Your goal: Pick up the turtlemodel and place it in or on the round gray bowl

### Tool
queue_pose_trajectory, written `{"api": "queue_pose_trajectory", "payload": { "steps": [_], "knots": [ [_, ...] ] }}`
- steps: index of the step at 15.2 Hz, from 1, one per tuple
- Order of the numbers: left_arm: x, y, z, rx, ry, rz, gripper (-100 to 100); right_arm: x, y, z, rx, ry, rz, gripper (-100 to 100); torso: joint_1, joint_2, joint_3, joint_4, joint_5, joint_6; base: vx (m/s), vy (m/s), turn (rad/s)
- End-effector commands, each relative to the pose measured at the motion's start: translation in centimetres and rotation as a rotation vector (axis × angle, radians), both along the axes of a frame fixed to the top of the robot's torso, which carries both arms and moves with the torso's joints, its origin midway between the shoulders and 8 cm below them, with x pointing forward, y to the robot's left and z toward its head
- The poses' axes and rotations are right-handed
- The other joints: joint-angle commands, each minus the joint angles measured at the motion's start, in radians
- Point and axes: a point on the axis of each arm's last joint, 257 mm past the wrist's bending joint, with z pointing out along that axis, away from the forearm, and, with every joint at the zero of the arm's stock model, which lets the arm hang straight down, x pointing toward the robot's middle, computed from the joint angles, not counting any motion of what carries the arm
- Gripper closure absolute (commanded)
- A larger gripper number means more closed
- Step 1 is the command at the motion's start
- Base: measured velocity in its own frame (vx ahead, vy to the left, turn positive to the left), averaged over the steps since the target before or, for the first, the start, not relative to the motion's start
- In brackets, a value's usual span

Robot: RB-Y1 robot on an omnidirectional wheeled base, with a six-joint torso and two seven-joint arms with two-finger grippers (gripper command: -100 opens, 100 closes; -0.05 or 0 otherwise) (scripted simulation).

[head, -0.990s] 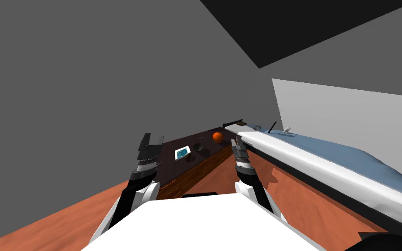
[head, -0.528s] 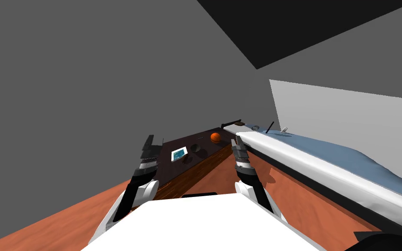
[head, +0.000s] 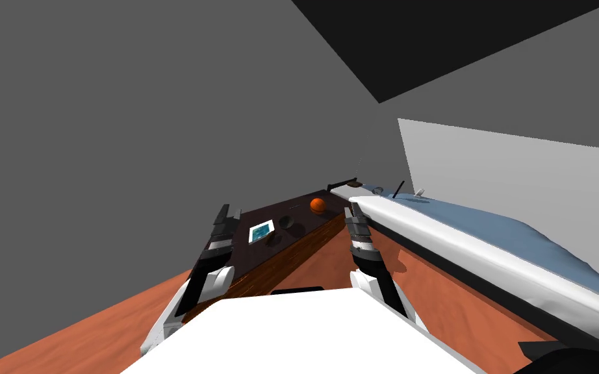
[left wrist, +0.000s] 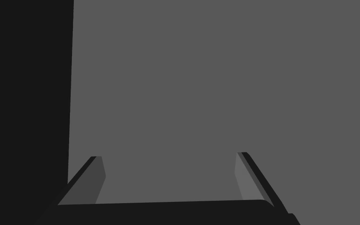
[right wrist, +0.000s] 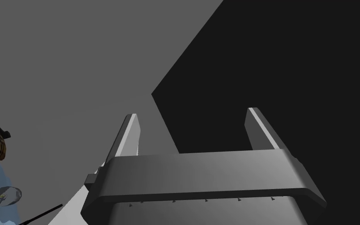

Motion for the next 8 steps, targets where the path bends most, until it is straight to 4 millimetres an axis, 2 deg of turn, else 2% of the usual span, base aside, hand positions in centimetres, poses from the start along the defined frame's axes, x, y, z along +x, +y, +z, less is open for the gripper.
{"api": "queue_pose_trajectory", "payload": {
  "steps": [1,2,5,7,8],
  "knots": [
    [0.7,1.1,-1.5,-0.009,0.030,0.019,-100,0.0,0.0,0.0,0.000,0.000,0.000,0,0.000,0.000,0.000,0.000,0.000,0.000,0.040,-0.104,-0.027],
    [0.7,1.2,-1.6,-0.009,0.032,0.019,-100,0.0,0.0,0.0,0.000,0.000,0.000,0,0.000,0.000,0.000,0.000,0.000,0.000,0.032,-0.070,-0.002],
    [1.7,3.9,-3.4,-0.028,0.069,0.064,-100,0.0,0.0,0.0,0.000,0.000,0.000,0,0.001,-0.001,0.000,0.000,0.000,0.000,0.040,-0.087,-0.035],
    [1.9,4.2,-4.6,-0.034,0.093,0.069,-100,0.0,0.0,0.0,0.000,0.000,0.000,0,0.000,-0.001,-0.001,0.000,0.000,0.000,0.039,-0.086,-0.015],
    [2.3,5.7,-5.3,-0.046,0.108,0.093,-100,0.0,0.0,0.0,0.000,0.000,0.000,0,0.001,-0.001,0.000,0.000,0.000,0.000,0.039,-0.082,-0.031]
  ]
}}
